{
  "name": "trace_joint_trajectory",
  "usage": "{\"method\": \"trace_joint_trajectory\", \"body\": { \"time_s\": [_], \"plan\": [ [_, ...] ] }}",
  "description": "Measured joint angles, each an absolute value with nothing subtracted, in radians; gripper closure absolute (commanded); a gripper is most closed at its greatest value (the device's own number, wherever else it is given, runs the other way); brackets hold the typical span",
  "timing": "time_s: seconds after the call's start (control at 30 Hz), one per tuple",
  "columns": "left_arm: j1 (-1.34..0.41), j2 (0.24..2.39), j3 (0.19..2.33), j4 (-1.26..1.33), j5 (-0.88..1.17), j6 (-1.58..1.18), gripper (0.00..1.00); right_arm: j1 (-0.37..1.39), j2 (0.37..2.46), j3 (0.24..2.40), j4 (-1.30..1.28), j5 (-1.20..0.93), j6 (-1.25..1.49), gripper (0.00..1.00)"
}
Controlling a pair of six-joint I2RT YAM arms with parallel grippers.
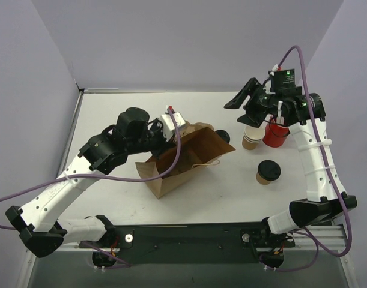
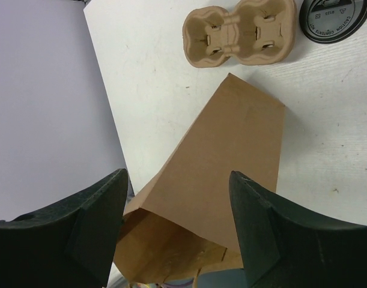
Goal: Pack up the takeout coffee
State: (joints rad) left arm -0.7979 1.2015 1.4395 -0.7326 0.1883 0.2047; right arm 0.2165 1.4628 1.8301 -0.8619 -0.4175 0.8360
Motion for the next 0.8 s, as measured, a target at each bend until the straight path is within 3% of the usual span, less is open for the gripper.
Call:
{"method": "trace_joint_trajectory", "body": {
  "time_s": [0.4, 0.8],
  "plan": [
    [-0.806, 1.228, 1.458, -0.665, 0.042, 0.198, 1.00, 0.216, 1.464, 1.855, -0.934, -0.439, 0.739, 0.36],
    [-0.786, 1.228, 1.457, -0.643, -0.160, 0.447, 1.00, 0.223, 1.470, 1.864, -0.948, -0.484, 0.680, 0.36]
  ]
}}
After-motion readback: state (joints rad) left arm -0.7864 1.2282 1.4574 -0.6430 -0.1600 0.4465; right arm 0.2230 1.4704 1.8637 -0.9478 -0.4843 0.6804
